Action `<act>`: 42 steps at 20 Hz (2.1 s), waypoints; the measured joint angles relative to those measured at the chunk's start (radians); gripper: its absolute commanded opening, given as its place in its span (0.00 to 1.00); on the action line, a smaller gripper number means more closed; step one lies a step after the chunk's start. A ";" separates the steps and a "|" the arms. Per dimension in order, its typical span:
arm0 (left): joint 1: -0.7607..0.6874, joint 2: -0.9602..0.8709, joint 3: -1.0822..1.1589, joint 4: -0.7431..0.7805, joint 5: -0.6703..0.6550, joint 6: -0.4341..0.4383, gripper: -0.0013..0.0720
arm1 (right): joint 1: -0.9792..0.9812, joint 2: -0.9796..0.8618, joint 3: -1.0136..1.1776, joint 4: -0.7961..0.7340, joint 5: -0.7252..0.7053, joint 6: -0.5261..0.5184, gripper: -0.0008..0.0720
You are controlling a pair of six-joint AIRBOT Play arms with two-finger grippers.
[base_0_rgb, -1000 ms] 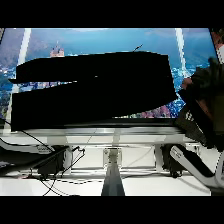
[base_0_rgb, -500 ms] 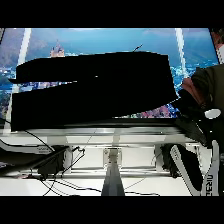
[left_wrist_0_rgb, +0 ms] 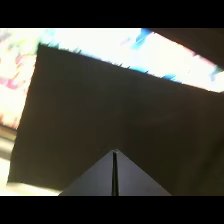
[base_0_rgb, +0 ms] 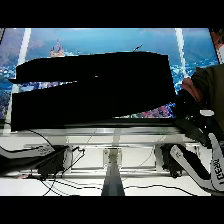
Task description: Fold the clothes and pants, and hang the long-sleeved shirts on hangers.
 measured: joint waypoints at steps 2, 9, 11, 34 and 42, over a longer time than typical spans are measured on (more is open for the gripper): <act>0.048 0.071 -0.127 0.018 0.043 0.000 0.03 | 0.000 -0.018 0.007 0.039 -0.011 -0.082 0.75; 0.324 0.268 -0.581 0.008 0.166 0.055 0.75 | 0.000 -0.034 0.021 0.090 -0.057 -0.197 0.75; 0.412 0.298 -0.671 -0.051 0.198 0.085 0.75 | 0.000 -0.035 0.021 0.093 -0.062 -0.222 0.75; 0.723 0.237 -1.024 -0.448 0.647 0.287 0.15 | 0.000 -0.035 0.023 0.081 -0.089 -0.273 0.47; 0.692 0.229 -0.952 -0.648 0.619 0.415 0.03 | 0.000 -0.030 0.030 0.033 -0.056 -0.300 0.03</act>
